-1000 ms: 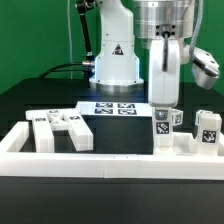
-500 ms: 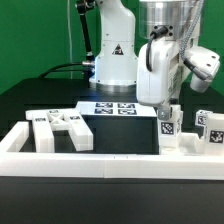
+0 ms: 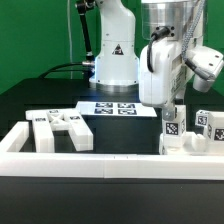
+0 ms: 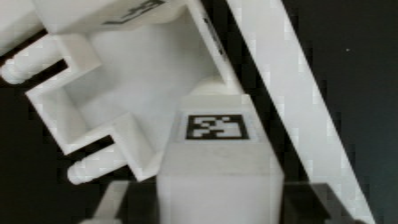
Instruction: Assemble chair
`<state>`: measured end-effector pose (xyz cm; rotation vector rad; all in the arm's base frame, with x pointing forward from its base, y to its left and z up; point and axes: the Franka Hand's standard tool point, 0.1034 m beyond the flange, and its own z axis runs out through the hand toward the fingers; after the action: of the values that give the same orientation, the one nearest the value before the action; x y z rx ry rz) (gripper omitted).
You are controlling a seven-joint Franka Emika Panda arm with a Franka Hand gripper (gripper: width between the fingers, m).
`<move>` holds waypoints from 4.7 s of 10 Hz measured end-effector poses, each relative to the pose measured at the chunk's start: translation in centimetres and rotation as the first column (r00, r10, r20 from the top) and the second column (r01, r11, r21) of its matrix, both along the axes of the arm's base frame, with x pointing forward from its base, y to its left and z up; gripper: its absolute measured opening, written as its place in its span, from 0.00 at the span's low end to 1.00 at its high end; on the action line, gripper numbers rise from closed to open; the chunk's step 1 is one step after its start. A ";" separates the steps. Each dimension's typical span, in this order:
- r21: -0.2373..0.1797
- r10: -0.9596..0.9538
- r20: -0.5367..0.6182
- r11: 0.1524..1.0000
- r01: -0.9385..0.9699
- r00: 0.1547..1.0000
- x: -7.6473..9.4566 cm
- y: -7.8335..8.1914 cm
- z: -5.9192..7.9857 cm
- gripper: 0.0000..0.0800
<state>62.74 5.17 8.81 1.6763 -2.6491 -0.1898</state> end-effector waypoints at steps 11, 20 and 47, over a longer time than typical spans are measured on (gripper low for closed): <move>-0.008 0.783 0.113 0.616 -0.788 0.611 0.2 0.4 -0.1 0.81; -0.108 0.926 0.156 0.363 -0.926 0.345 0.2 0.4 -0.1 0.81; -0.057 0.448 0.167 0.894 -0.444 0.879 -0.2 1.1 -0.7 0.36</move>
Offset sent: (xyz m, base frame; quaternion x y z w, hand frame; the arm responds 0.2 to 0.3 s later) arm -0.0040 0.0060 0.0021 -0.0020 -0.0102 -0.1309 0.9913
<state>62.54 6.29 8.11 2.3345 -2.2644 -0.0135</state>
